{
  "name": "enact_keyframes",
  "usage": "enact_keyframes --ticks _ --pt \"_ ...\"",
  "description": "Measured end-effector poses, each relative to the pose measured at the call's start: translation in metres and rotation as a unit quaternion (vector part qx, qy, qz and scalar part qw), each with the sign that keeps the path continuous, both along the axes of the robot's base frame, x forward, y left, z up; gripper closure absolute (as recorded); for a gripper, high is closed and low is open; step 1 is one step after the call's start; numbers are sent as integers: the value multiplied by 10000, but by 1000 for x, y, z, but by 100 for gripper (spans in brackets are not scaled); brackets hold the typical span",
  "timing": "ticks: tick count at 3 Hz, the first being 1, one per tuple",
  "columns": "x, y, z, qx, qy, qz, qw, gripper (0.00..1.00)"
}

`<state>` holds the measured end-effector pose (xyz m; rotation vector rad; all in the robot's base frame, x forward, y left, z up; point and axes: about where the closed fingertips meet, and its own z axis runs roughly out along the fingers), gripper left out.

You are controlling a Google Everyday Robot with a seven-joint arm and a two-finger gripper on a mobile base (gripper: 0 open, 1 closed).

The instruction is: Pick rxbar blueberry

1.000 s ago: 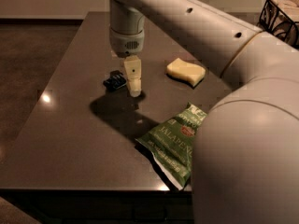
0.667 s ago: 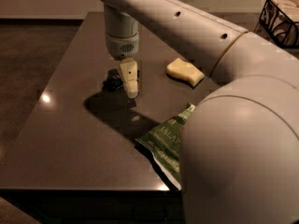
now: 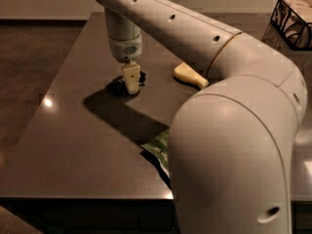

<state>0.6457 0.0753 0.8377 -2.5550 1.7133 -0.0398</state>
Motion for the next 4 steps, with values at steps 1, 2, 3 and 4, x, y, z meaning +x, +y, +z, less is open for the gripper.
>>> enact_keyframes --ticks 1,2,3,4 --pt "3 -5 4 -20 -4 -31 10000 64" --pt "-5 -12 24 233 21 -90 9997 88" --pt "-20 -14 52 627 74 -80 9980 100" --pt "-37 -8 83 981 49 42 9952 100"
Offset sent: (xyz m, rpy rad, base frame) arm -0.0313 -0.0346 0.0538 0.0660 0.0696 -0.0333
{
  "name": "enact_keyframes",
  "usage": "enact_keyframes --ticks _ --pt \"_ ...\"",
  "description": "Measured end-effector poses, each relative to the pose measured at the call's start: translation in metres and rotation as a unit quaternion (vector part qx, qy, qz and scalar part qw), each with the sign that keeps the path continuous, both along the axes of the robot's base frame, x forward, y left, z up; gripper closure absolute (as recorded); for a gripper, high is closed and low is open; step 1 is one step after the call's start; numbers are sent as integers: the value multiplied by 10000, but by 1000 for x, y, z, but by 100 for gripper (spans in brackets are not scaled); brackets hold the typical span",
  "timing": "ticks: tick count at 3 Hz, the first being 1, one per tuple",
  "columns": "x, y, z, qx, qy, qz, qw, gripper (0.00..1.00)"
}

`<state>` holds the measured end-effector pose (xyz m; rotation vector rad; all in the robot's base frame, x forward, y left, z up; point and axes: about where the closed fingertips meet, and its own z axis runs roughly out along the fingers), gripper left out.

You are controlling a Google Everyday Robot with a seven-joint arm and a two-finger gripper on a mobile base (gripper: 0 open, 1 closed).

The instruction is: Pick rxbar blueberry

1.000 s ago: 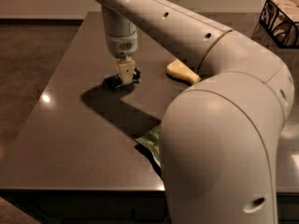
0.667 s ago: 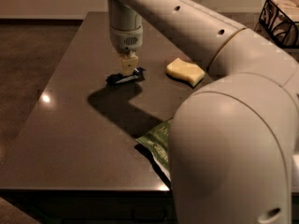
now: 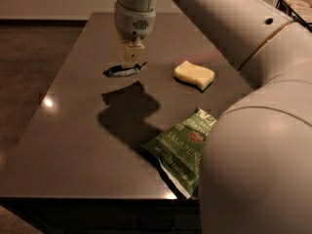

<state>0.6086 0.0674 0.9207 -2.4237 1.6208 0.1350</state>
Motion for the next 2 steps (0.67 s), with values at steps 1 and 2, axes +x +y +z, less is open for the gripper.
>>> enact_keyframes --ticks 1,2 --pt "-17 8 28 375 -38 118 9992 100" --pt "-11 15 28 482 -127 109 9987 100"
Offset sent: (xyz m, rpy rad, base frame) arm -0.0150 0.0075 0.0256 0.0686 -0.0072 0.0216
